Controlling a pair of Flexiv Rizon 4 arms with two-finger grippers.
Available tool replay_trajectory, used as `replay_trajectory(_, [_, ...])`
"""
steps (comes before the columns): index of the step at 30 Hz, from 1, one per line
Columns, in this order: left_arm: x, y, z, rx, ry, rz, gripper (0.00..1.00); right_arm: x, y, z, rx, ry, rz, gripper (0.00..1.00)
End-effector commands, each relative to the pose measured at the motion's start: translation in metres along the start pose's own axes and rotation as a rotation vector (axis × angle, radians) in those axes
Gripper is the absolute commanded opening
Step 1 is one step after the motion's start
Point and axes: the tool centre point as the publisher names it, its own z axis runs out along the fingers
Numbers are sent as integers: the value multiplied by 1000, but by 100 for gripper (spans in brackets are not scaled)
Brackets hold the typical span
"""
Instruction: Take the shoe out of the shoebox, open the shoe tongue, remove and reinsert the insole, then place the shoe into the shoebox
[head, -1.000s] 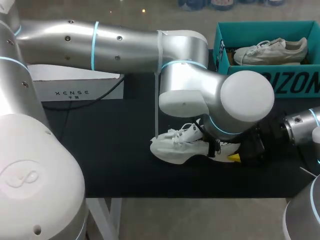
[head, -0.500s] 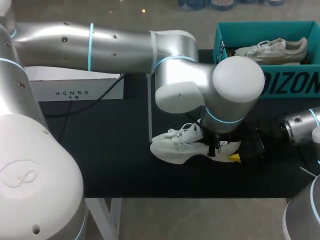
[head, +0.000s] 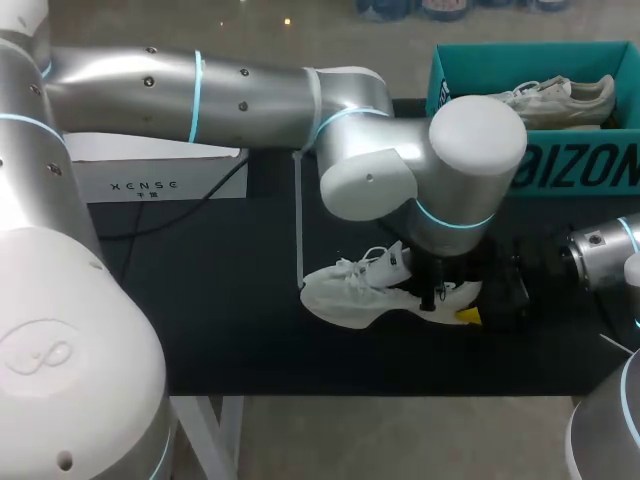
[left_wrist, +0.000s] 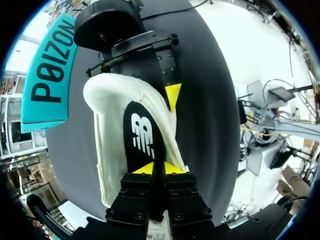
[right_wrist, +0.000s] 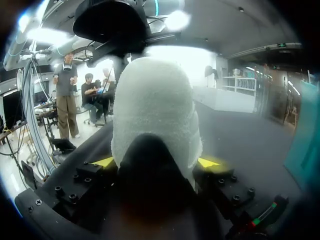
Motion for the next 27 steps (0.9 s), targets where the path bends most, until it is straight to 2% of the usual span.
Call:
replay_trajectory(1, [-1,-3,4,-4,6,0,22,-1,-8,6,2,-1,0,0])
replay_trajectory(4, [-1,-3,4,-5,6,2,27,-1,-8,6,2,-1,0,0])
replay_trajectory(10, [-1,-3,5,-7,4,6,29,-1,-8,6,2,-1,0,0])
replay_trajectory(12, [-1,-3,6,-9,5,9,33,-1,-8,6,2,-1,0,0])
replay_trajectory(21, [-10,-4,27,-7,20,13,24,-1,-8,6,2,-1,0,0])
replay_trajectory(27, [-10,-8,55,-16,40,19,19,-1,-8,6,2,-1,0,0])
